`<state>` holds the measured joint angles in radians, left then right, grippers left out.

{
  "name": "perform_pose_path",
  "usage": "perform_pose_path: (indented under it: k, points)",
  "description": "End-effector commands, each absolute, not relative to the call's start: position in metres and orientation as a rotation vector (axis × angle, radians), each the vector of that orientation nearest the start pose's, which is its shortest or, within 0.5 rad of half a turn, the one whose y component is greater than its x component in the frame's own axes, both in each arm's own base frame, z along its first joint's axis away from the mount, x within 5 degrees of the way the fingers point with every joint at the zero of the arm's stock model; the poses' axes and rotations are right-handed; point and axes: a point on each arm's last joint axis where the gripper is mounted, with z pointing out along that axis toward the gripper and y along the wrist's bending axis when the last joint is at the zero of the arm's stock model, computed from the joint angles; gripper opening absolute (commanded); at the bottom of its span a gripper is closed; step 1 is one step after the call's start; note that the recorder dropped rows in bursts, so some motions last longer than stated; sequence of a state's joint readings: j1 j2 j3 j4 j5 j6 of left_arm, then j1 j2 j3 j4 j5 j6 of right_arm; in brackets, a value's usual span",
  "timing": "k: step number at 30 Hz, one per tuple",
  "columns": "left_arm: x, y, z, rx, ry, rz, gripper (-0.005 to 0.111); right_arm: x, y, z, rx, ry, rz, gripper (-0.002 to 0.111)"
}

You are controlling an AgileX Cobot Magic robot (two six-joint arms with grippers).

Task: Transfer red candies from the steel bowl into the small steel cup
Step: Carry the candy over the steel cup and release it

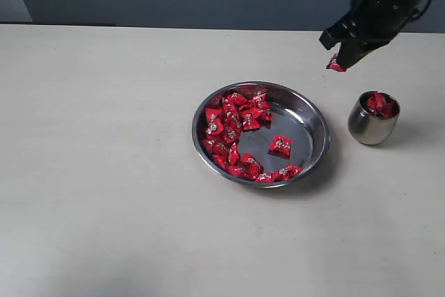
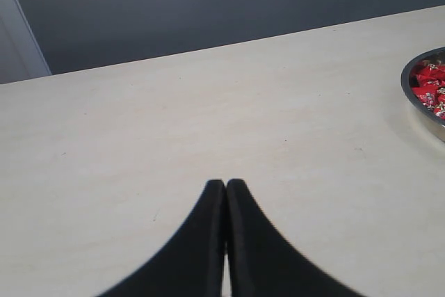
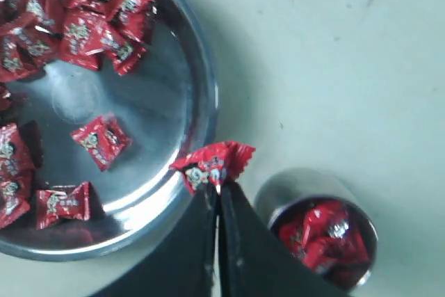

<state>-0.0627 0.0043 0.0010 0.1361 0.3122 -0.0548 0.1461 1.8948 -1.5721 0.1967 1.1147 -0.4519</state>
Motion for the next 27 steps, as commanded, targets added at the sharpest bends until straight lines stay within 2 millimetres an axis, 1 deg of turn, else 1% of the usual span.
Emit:
perform_pose_path:
  k: [1,2,4,8,20,27]
  points:
    - [0.054,0.000,0.186,0.098,1.787,0.034,0.000,0.387,0.048,0.257,-0.669,2.847,0.205,-0.001]
    - [0.054,0.000,0.186,0.098,1.787,0.034,0.000,0.387,0.045,0.257,-0.656,2.856,0.201,-0.001]
    - [0.054,0.000,0.186,0.098,1.787,0.034,0.000,0.386,0.034,0.256,-0.605,2.897,0.128,-0.001]
    - [0.054,0.000,0.186,0.098,1.787,0.034,0.000,0.386,0.023,0.252,-0.539,2.961,-0.009,-0.001]
    - [0.054,0.000,0.186,0.098,1.787,0.034,0.000,0.393,0.023,0.224,-0.544,3.046,0.004,-0.001]
    - [0.054,0.000,0.186,0.098,1.787,0.034,0.000,0.398,0.024,0.203,-0.550,3.097,0.014,-0.001]
